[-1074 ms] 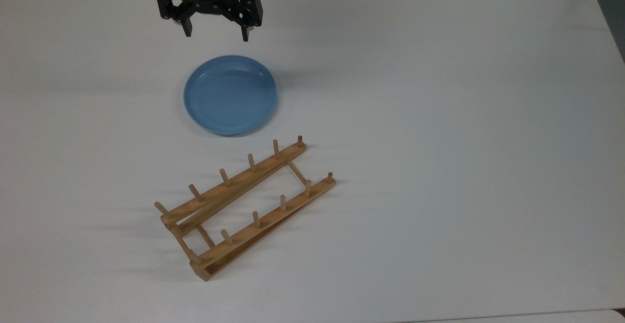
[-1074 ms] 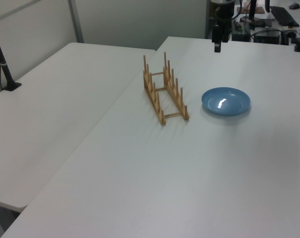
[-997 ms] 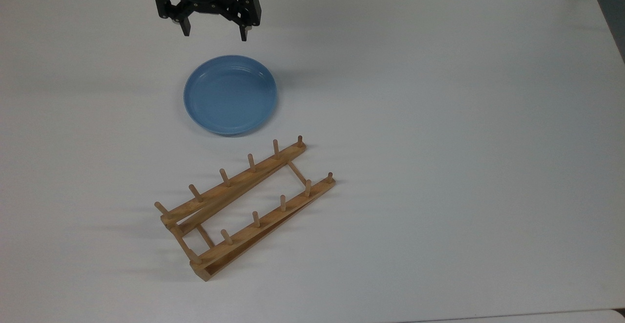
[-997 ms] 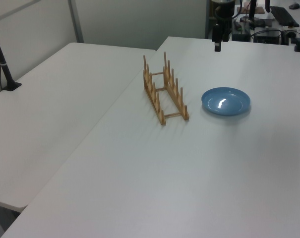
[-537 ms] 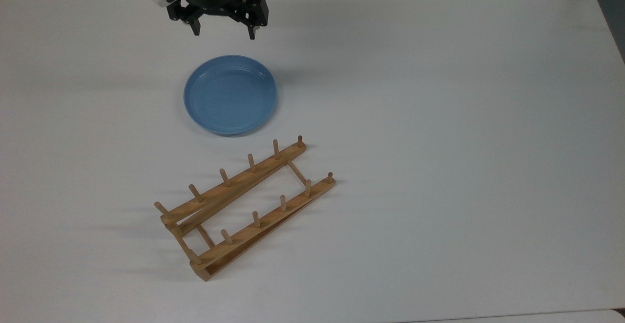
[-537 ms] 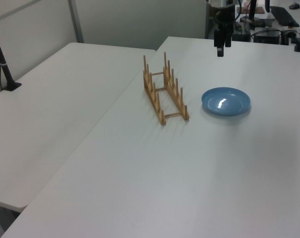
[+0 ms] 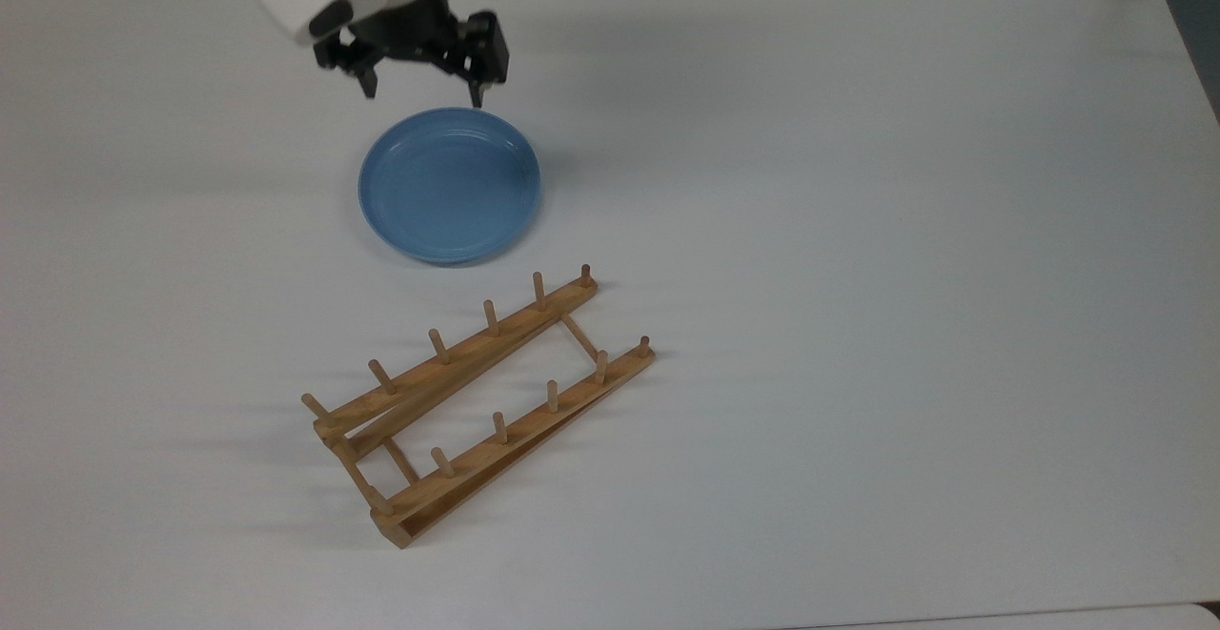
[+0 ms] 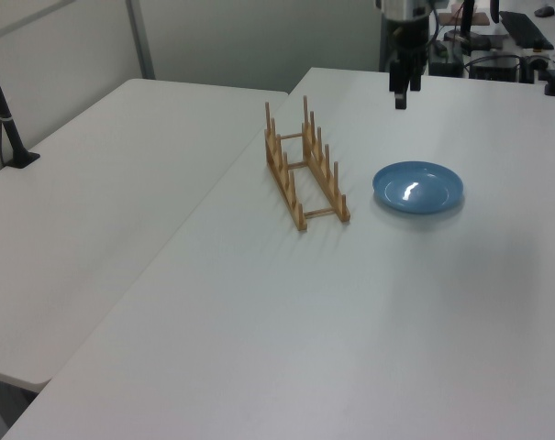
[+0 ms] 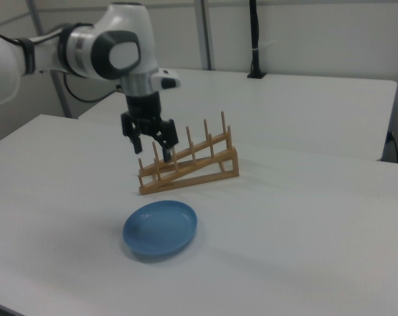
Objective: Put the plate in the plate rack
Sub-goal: 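Lower the open gripper toward the rim of the blue plate, then close the gripper on the blue plate's rim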
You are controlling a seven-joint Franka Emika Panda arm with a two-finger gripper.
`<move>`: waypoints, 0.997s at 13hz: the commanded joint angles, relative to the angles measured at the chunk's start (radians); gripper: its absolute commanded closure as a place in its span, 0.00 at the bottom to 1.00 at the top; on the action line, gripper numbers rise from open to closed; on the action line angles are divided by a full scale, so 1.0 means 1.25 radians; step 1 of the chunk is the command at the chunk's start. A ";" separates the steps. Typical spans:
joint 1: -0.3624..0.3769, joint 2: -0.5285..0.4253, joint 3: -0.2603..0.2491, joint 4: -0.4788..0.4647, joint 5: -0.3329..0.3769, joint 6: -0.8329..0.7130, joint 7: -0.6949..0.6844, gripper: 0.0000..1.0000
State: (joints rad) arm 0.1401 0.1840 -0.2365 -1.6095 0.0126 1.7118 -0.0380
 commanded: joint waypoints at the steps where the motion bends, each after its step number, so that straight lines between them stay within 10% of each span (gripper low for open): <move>1: -0.041 0.073 0.000 0.001 -0.004 0.064 -0.104 0.00; 13: -0.102 0.236 0.005 -0.013 -0.006 0.158 -0.451 0.19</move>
State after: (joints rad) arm 0.0036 0.4613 -0.2355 -1.6113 0.0128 1.8932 -0.5467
